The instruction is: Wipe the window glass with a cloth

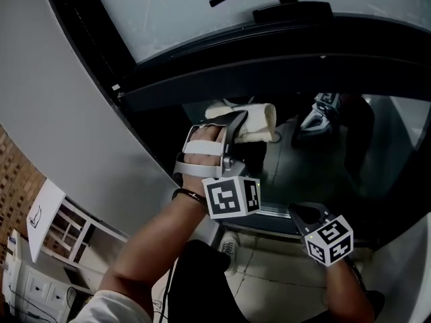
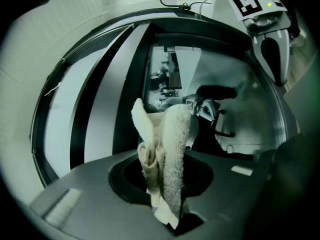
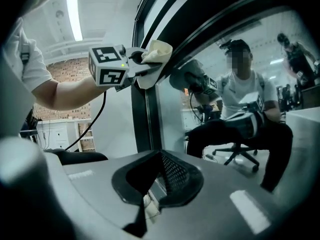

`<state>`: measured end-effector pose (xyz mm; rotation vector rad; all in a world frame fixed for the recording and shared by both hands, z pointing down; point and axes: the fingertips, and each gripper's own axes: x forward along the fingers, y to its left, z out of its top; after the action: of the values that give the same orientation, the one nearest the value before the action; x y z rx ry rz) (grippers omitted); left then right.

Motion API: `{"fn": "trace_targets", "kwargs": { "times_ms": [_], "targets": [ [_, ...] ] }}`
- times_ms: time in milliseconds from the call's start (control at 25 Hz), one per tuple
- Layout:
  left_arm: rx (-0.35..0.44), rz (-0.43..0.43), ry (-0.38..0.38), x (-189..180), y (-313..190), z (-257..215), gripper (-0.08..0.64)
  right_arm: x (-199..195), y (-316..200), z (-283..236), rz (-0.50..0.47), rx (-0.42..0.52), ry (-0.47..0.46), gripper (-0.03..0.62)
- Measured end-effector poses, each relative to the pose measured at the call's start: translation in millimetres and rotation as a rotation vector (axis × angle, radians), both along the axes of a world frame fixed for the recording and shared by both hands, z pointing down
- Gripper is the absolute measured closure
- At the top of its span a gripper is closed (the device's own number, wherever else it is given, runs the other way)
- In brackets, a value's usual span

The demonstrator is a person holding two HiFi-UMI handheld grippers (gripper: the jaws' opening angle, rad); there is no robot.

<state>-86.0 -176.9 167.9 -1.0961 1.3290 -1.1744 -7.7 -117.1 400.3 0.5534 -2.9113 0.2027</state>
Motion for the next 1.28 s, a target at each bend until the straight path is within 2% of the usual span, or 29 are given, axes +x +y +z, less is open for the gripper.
{"fn": "trace_targets", "kwargs": {
  "times_ms": [280,560,880,1280],
  "targets": [
    [0.091,-0.033,-0.043,3.2,-10.4,-31.0,0.453,9.1,2.1,-5.2,0.011,0.002,-0.011,0.592],
    [0.104,-0.079,-0.029,-20.1,-29.1,-15.4,0.453,8.5,-0.5,1.3,0.019,0.000,-0.007,0.592],
    [0.139,-0.062,-0.024,-15.6,-34.5,-14.3,0.451,19.3,-4.2,0.8,0.033,-0.010,-0.003,0.592],
    [0.155,-0.051,-0.018,-25.1,-43.2,0.6,0.453,7.1,-14.1,2.6,0.032,-0.014,-0.002,0.592]
  ]
}}
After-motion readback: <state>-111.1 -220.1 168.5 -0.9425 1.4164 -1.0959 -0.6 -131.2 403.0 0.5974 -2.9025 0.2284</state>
